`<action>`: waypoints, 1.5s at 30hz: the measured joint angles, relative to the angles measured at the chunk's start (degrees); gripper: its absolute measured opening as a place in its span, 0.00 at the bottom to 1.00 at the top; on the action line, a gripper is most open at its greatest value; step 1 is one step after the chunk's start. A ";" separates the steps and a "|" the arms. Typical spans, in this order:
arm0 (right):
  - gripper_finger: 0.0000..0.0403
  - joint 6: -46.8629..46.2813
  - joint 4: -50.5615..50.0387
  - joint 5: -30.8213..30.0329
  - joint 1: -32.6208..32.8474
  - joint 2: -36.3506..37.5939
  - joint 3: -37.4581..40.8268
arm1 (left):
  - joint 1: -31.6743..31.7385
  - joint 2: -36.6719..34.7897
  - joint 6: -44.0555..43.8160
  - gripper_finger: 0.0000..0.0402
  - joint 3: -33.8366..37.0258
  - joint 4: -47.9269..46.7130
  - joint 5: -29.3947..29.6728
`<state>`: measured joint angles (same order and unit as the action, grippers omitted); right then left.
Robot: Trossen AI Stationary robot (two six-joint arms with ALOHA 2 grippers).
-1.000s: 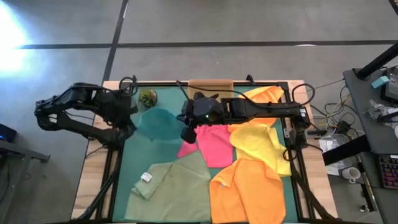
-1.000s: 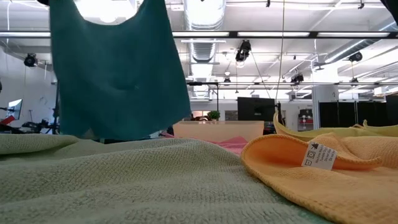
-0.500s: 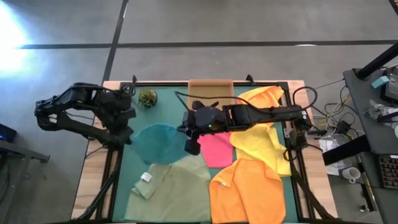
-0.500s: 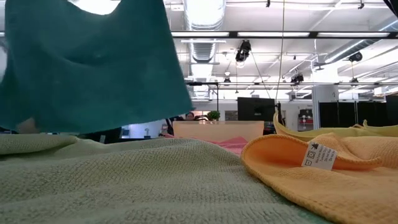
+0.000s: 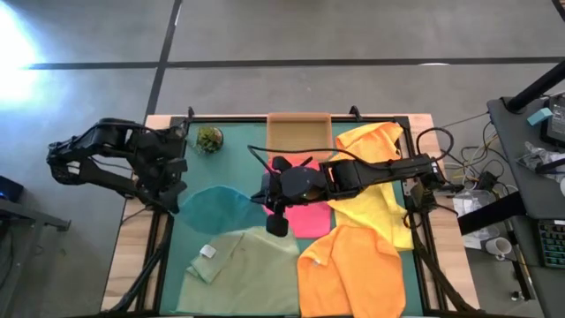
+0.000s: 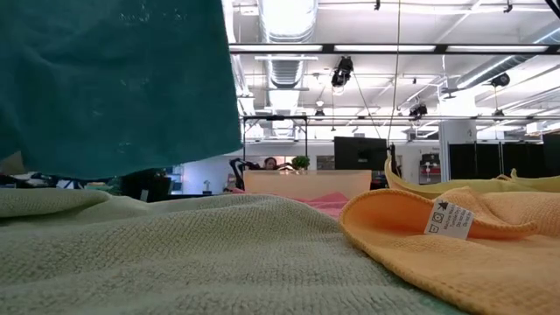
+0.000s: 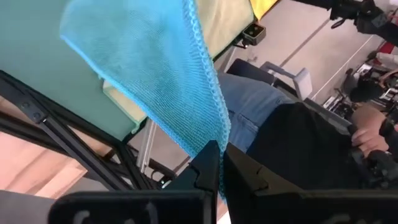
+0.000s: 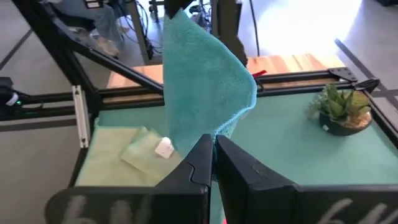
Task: Fold microfiber towels
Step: Fold the blue microfiber towel
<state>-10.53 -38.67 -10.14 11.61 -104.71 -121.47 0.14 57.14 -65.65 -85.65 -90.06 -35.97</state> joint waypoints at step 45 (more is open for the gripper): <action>0.02 9.30 19.77 11.94 -16.81 -0.28 34.38 | 0.96 6.14 37.53 0.00 32.29 9.08 51.19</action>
<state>-1.23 -18.91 1.80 -5.20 -104.99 -87.09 1.10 63.28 -28.12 -53.37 -80.98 15.22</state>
